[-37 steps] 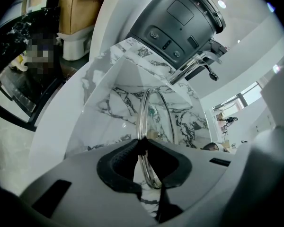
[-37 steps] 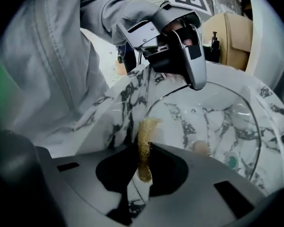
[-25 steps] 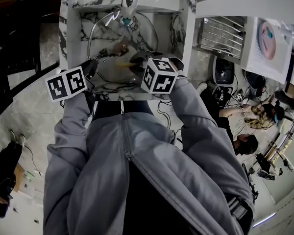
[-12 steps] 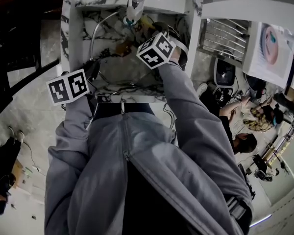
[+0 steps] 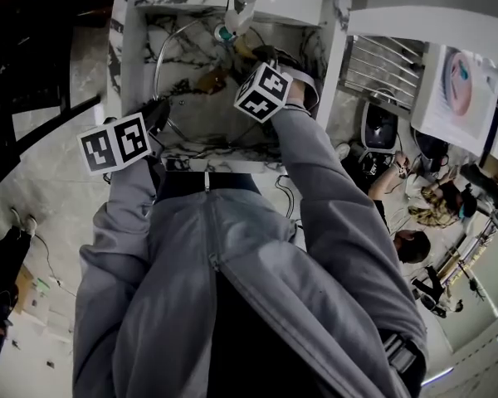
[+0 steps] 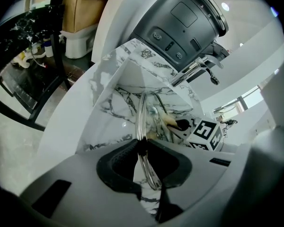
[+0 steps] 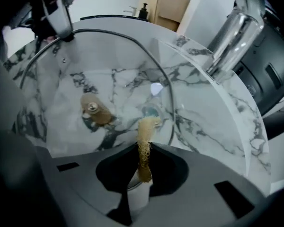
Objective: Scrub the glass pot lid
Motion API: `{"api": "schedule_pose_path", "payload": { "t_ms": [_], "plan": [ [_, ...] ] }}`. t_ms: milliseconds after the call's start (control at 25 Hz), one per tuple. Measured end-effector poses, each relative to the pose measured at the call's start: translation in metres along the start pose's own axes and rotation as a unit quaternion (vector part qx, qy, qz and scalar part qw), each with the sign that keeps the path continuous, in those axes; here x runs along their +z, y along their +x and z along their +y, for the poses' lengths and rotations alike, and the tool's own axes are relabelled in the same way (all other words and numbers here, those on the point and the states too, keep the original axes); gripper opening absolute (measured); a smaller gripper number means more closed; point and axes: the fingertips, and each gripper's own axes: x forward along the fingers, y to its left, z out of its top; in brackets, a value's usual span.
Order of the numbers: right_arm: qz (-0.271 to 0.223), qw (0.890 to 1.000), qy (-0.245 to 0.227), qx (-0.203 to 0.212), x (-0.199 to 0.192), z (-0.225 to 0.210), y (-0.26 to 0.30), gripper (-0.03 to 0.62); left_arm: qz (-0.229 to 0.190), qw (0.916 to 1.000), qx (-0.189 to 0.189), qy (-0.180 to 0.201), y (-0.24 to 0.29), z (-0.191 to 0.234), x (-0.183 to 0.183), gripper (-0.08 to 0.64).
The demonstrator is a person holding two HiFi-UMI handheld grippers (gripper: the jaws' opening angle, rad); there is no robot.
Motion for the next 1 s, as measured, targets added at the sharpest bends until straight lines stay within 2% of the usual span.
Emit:
{"api": "schedule_pose_path", "payload": {
  "t_ms": [280, 520, 720, 880, 1000],
  "plan": [
    [0.007, 0.992, -0.09, 0.092, -0.002, 0.075, -0.029, 0.057, -0.011, 0.9999, 0.007, -0.009, -0.007, 0.005, 0.002, 0.072],
    [0.013, 0.981, -0.116, 0.158, -0.013, 0.114, -0.049, 0.057, -0.017, 0.9998, 0.01, -0.007, -0.01, 0.005, 0.003, 0.071],
    [0.023, 0.96, -0.118, 0.251, -0.022, 0.149, -0.064, 0.057, -0.02, 0.9996, 0.017, 0.002, -0.011, 0.006, 0.002, 0.066],
    [0.029, 0.949, -0.115, 0.291, -0.023, 0.162, -0.071, 0.057, -0.02, 0.9996, 0.02, 0.009, -0.01, 0.007, 0.002, 0.065],
    [0.022, 0.934, -0.117, 0.336, -0.019, 0.172, -0.081, 0.057, -0.02, 0.9995, 0.02, 0.01, -0.01, 0.007, 0.002, 0.066]
  ]
}}
